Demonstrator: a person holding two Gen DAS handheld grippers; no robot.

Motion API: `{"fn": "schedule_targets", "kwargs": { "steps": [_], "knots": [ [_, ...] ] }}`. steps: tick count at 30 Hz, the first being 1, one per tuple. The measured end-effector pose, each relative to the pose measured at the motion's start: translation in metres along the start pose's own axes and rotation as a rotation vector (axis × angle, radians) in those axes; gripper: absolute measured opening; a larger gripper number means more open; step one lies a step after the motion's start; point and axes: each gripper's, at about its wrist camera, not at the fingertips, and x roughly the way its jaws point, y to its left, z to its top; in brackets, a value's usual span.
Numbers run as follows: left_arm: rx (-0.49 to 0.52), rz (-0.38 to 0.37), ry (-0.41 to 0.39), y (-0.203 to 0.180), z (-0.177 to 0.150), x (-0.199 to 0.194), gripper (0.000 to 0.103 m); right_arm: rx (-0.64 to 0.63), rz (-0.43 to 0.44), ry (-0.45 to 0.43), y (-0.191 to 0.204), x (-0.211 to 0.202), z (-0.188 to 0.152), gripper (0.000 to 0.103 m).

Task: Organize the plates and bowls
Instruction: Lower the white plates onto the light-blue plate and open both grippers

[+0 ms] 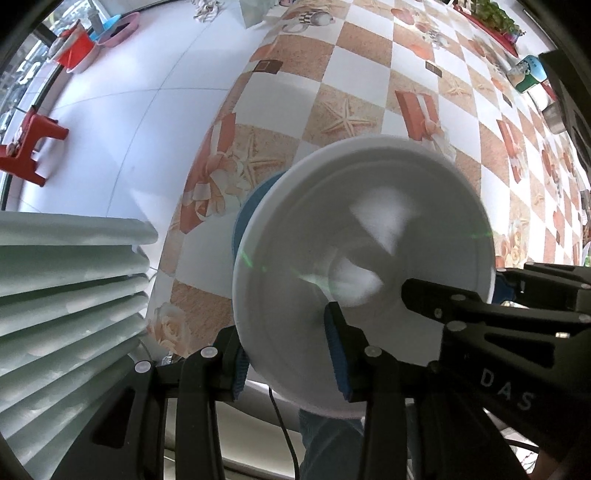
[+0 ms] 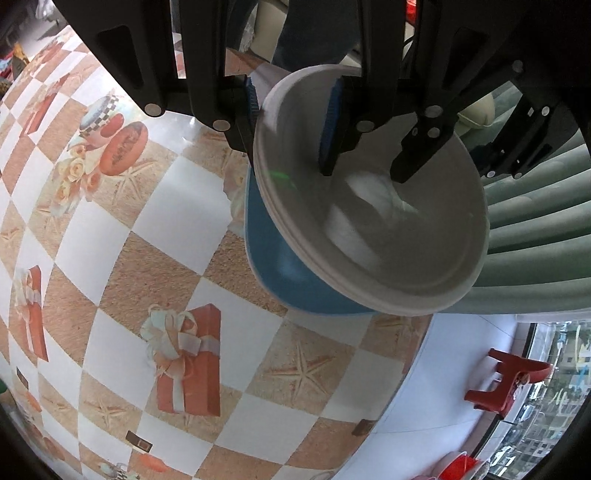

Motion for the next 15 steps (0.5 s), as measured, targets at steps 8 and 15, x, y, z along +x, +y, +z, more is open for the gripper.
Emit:
{"fn": "schedule_targets", "kwargs": {
  "steps": [8,15],
  "knots": [
    [0.027,0.021,-0.038,-0.007,-0.003,-0.004,0.074,-0.019,0.048,-0.010,-0.008,-0.018,-0.011,0.055],
    [0.034,0.004,-0.070,-0.003,-0.008,-0.015,0.081,-0.029,0.031,-0.084,-0.012,-0.041,-0.015,0.087]
  ]
}}
